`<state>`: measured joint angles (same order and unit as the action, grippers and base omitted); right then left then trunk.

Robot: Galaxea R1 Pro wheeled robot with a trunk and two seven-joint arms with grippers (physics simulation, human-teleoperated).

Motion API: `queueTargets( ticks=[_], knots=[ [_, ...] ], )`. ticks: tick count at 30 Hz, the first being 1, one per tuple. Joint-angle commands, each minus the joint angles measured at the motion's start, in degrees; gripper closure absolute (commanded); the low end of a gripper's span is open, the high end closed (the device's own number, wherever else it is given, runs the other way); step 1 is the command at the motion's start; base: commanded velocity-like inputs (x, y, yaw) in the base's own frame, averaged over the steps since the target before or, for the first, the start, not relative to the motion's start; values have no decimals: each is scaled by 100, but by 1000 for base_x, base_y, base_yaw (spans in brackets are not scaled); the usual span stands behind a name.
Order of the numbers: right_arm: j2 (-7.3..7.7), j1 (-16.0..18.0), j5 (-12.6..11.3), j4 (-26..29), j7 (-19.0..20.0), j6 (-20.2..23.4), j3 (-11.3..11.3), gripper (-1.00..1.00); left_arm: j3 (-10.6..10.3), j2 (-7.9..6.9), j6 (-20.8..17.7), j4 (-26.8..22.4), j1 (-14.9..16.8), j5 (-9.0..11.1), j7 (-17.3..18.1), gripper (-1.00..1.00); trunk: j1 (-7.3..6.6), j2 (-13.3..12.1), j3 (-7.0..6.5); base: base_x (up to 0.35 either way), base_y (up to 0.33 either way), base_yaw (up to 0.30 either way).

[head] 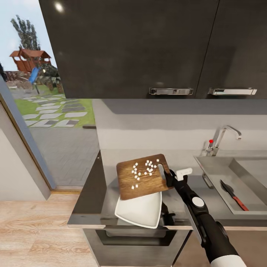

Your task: In the kitchen, take the Vidalia onion out of the sink, dice it on the chopping board with the paring knife, put the diced onion into the bowl on the countertop, then place both the paring knife and the chopping board into the sink.

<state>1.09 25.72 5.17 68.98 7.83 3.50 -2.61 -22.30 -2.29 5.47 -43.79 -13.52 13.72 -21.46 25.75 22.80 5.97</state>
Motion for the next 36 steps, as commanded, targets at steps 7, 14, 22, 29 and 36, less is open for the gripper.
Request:
queueTargets(
  ticks=[7,14,22,29,36],
  knots=[
    [40,3,45,-205,20,-357,-2,100,-38,-9,24,-7,3,61,-42,-100,4,12,11,0,0,0],
    [41,3,45,-283,17,-458,-2,100,-38,-9,24,-7,0,61,-42,-100,4,12,11,0,0,0],
    [41,3,45,-282,17,-470,-2,100,-38,-9,24,-7,3,61,-42,-100,4,12,11,0,0,0],
    [34,3,58,-282,-4,-473,-2,100,-38,-9,24,-7,2,61,-42,-100,4,12,11,0,0,0],
    [40,3,63,-280,-3,-474,-3,100,-38,-9,24,-6,3,61,-42,-100,4,12,-17,0,0,0]
  ],
)
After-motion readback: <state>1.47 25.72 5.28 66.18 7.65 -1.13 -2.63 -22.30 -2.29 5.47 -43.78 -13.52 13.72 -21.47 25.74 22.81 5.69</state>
